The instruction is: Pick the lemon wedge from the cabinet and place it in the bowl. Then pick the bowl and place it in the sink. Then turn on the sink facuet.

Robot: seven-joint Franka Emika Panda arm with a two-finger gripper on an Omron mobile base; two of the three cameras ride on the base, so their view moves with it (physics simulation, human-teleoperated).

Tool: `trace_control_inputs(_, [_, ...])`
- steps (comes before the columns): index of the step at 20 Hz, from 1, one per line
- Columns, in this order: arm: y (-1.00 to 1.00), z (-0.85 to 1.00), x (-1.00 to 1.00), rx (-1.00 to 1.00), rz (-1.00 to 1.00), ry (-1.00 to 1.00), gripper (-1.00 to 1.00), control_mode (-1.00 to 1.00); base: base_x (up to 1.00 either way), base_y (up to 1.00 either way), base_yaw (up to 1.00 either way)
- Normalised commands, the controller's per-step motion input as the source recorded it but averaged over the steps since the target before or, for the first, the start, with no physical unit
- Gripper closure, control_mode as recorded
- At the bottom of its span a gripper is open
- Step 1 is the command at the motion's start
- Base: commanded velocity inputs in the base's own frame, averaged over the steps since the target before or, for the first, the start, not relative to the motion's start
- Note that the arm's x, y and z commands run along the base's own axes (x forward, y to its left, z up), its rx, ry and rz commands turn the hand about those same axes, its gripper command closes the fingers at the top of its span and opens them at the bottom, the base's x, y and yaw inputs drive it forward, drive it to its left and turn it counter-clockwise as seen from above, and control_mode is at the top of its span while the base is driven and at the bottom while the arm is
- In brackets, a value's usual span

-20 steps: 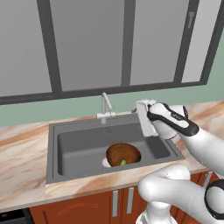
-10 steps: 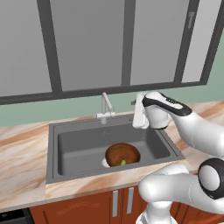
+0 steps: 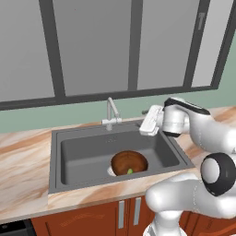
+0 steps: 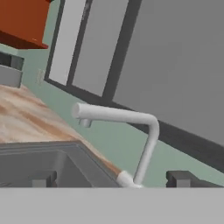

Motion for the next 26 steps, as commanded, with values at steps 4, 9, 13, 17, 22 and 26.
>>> trace_control_inputs(4, [0.00, 0.00, 0.38, 0.28, -0.06, 0.06, -1.00, -1.00, 0.00, 0.00, 0.00])
trace_control_inputs(9, [0.13, -0.13, 0.38, 0.07, -0.01, 0.04, -1.00, -1.00, 0.00, 0.00, 0.00])
trace_control_inputs(13, [0.04, -0.03, 0.26, 0.01, 0.00, 0.00, -1.00, -1.00, 0.00, 0.00, 0.00])
trace_control_inputs(17, [0.03, 0.00, 0.28, 0.00, 0.00, 0.00, -1.00, -1.00, 0.00, 0.00, 0.00])
trace_control_inputs(22, [0.17, -0.09, 0.37, 0.00, 0.00, 0.00, -1.00, -1.00, 0.00, 0.00, 0.00])
trace_control_inputs(26, [0.17, -0.12, 0.42, 0.00, 0.00, 0.00, -1.00, -1.00, 0.00, 0.00, 0.00])
